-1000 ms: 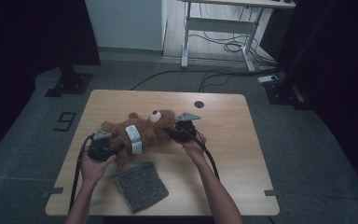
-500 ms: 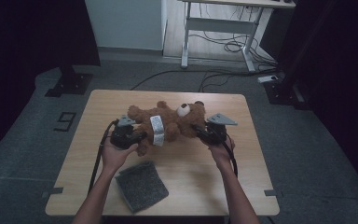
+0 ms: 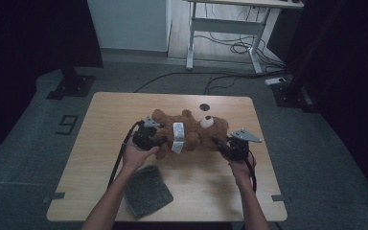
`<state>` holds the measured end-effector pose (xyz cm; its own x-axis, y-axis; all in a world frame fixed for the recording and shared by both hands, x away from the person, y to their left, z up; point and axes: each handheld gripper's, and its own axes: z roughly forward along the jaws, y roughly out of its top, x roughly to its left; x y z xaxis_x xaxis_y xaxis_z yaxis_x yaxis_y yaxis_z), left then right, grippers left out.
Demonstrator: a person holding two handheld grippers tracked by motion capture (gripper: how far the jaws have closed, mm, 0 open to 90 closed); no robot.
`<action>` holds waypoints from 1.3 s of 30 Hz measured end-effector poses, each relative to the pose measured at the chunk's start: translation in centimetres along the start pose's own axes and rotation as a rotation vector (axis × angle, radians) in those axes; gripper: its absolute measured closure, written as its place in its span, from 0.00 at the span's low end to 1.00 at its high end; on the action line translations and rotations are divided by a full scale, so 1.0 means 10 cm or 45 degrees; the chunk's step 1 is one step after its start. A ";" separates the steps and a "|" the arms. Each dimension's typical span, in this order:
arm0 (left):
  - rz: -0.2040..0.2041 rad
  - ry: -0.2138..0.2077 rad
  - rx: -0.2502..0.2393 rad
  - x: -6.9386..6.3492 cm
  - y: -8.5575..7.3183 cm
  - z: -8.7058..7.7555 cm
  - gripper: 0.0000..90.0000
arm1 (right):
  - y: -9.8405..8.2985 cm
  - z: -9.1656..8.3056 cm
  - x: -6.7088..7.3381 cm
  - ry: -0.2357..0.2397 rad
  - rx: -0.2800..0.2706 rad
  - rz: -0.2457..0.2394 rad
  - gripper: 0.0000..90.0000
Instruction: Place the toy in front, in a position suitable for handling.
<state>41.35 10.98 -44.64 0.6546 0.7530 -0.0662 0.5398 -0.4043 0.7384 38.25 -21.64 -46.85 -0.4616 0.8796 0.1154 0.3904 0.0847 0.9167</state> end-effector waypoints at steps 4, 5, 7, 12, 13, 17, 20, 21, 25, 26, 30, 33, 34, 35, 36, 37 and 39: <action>0.001 -0.009 0.088 0.03 -0.11 0.20 0.78 | -0.19 0.13 -0.05 -0.017 0.078 0.045 0.69; 0.001 -0.009 0.088 0.03 -0.11 0.20 0.78 | -0.19 0.13 -0.05 -0.017 0.078 0.045 0.69; -0.019 -0.039 0.070 0.03 -0.17 0.21 0.76 | -0.27 0.17 -0.06 -0.018 0.098 0.058 0.68; -0.002 -0.056 0.074 0.00 -0.20 0.17 0.60 | -0.41 0.12 -0.09 -0.004 0.102 0.082 0.64; -0.006 -0.062 0.062 -0.01 -0.21 0.15 0.60 | -0.41 0.12 -0.09 -0.004 0.102 0.082 0.64; -0.053 -0.054 -0.017 0.02 -0.33 -0.10 0.50 | -0.49 0.09 -0.13 0.022 0.086 0.086 0.60; -0.095 -0.040 -0.083 0.08 -0.45 -0.31 0.45 | -0.52 0.08 -0.14 0.037 0.069 0.096 0.57; -0.095 -0.040 -0.083 0.08 -0.45 -0.31 0.45 | -0.52 0.08 -0.14 0.037 0.069 0.096 0.57; -0.119 -0.009 -0.104 0.12 -0.67 -0.55 0.41 | -0.53 0.07 -0.14 0.046 0.053 0.106 0.53; -0.135 -0.001 -0.094 0.13 -0.80 -0.62 0.39 | -0.54 0.06 -0.14 0.043 0.049 0.111 0.49; -0.159 0.018 -0.049 0.11 -1.07 -0.64 0.34 | -0.53 0.04 -0.13 0.033 0.044 0.141 0.39; -0.169 0.014 -0.033 0.09 -1.18 -0.63 0.33 | -0.53 0.02 -0.12 0.024 0.035 0.155 0.35; -0.180 -0.004 -0.019 0.08 -1.26 -0.61 0.30 | -0.54 -0.01 -0.10 0.019 0.009 0.162 0.34; -0.180 -0.004 -0.019 0.08 -1.26 -0.61 0.29 | -0.55 -0.02 -0.10 0.019 0.001 0.163 0.34; -0.173 0.000 0.008 0.07 -1.30 -0.59 0.28 | -0.55 -0.03 -0.09 0.019 -0.002 0.162 0.34; -0.173 0.000 0.008 0.07 -1.30 -0.59 0.27 | -0.56 -0.03 -0.09 0.018 0.001 0.152 0.33; -0.179 -0.009 -0.002 0.04 -1.33 -0.60 0.27 | -0.56 -0.04 -0.08 0.014 0.005 0.140 0.33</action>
<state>31.28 19.80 -50.49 0.5762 0.7987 -0.1738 0.6255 -0.2940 0.7227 36.13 -23.00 -51.90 -0.4248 0.8783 0.2192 0.4424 -0.0099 0.8968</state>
